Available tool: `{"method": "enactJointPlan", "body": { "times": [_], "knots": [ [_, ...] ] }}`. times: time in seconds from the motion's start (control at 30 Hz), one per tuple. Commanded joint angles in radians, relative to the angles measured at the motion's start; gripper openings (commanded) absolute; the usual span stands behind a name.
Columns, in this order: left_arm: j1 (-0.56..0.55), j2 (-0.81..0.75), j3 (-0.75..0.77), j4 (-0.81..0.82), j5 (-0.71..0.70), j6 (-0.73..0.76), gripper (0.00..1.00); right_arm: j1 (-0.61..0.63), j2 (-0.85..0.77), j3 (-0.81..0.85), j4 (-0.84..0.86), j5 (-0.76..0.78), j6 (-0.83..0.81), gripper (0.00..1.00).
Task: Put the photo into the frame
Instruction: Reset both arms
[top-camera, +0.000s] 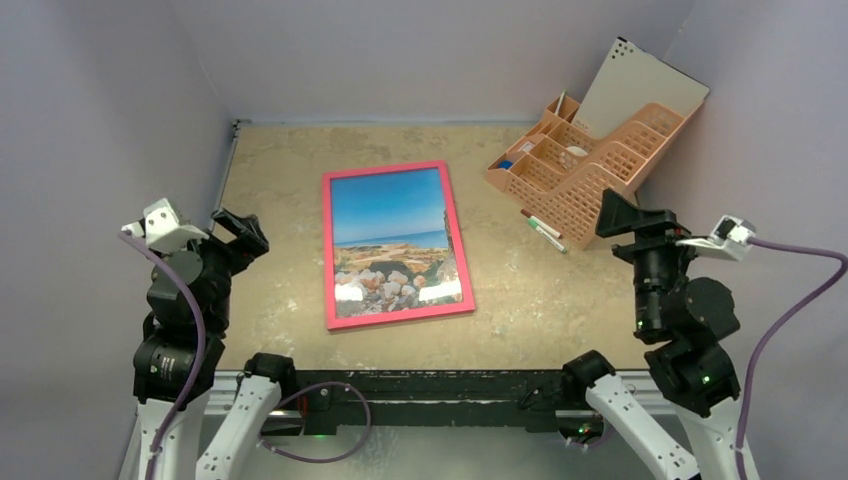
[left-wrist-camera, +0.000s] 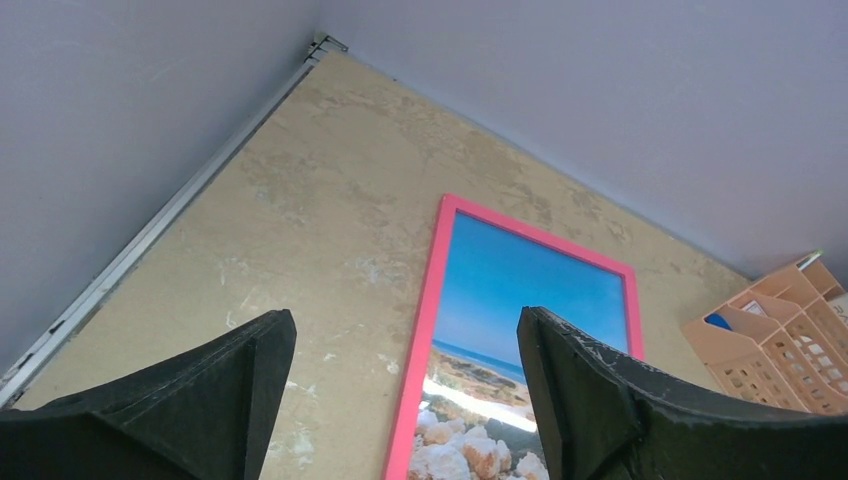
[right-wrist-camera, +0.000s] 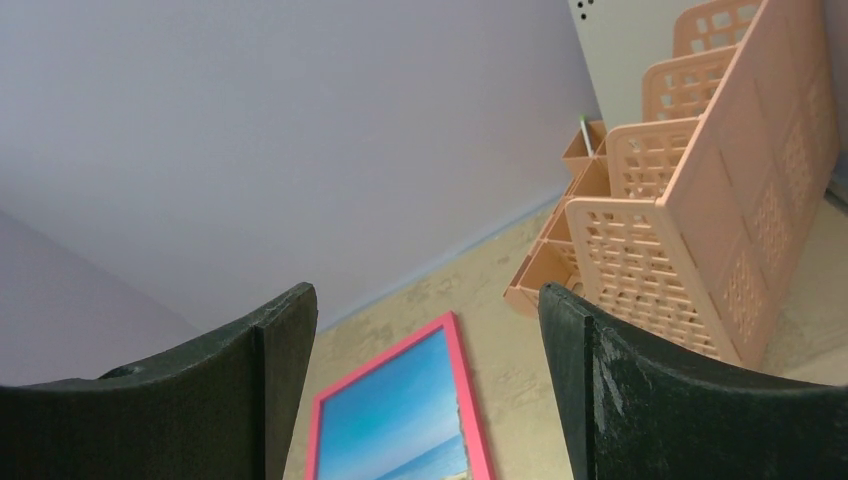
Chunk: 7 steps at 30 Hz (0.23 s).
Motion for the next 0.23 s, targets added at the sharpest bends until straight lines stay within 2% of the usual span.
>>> {"method": "enactJointPlan", "body": {
  "times": [0.0, 0.2],
  "knots": [
    [0.0, 0.002, 0.043, -0.011, -0.046, 0.055, 0.87, -0.001, -0.007, 0.033, -0.012, 0.087, -0.044, 0.83],
    [-0.002, 0.014, 0.033, -0.016, -0.076, 0.048, 0.9, 0.0, 0.015, 0.036, -0.02, 0.096, -0.03, 0.83]
  ]
}}
